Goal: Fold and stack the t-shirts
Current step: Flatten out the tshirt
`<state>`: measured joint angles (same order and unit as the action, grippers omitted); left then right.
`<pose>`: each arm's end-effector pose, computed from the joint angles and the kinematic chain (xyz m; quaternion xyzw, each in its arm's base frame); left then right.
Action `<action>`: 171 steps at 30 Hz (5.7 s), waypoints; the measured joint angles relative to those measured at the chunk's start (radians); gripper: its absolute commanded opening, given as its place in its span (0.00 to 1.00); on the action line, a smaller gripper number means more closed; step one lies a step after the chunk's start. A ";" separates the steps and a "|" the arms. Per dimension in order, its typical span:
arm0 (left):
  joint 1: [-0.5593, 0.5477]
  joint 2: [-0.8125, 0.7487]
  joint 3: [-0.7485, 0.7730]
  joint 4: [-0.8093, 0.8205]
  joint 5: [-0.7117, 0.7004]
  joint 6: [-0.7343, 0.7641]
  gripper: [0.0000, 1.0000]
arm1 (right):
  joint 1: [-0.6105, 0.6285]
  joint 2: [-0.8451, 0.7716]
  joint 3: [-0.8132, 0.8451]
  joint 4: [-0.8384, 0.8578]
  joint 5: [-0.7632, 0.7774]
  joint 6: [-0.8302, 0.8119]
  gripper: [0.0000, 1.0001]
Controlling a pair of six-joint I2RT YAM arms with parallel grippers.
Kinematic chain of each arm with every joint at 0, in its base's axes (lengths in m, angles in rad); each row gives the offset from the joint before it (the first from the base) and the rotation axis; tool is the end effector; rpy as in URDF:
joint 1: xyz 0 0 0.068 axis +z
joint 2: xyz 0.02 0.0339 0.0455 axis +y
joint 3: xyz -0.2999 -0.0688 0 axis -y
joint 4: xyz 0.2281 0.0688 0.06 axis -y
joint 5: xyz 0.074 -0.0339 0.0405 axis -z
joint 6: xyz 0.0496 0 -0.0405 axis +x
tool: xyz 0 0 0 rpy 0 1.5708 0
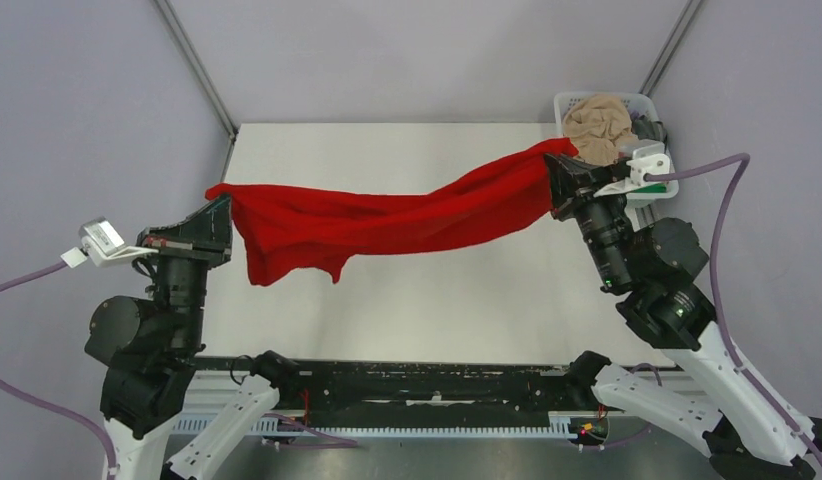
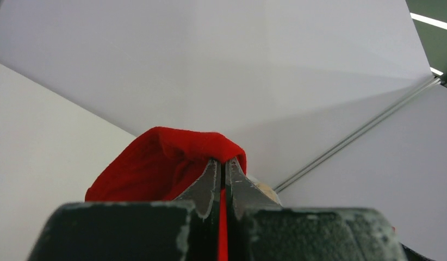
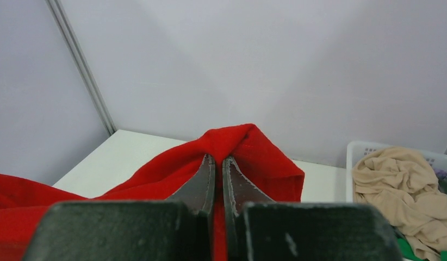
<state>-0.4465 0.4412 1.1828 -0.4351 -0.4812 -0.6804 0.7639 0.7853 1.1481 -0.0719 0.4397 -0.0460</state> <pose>0.0000 0.0255 0.4755 -0.2579 0.5475 -0.2995 0.7376 0.0968 0.0634 0.4967 -0.0688 0.6046 0.1531 0.7787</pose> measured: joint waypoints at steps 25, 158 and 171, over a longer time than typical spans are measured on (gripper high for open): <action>0.264 1.299 0.145 0.021 0.122 -0.036 1.00 | -0.469 1.036 0.130 -0.106 0.082 0.145 0.98; 0.274 0.538 -0.152 -0.135 0.606 -0.112 0.02 | -0.505 0.170 -0.363 0.084 -0.146 0.385 0.00; 0.274 0.451 0.139 -0.142 0.449 -0.102 0.02 | -0.506 0.069 -0.222 0.127 -0.045 0.256 0.00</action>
<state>-0.1722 0.8925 1.3220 -0.5774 -0.0322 -0.7826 0.2577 0.8547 0.9260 0.0547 0.3946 0.2104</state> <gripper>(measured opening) 0.037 0.011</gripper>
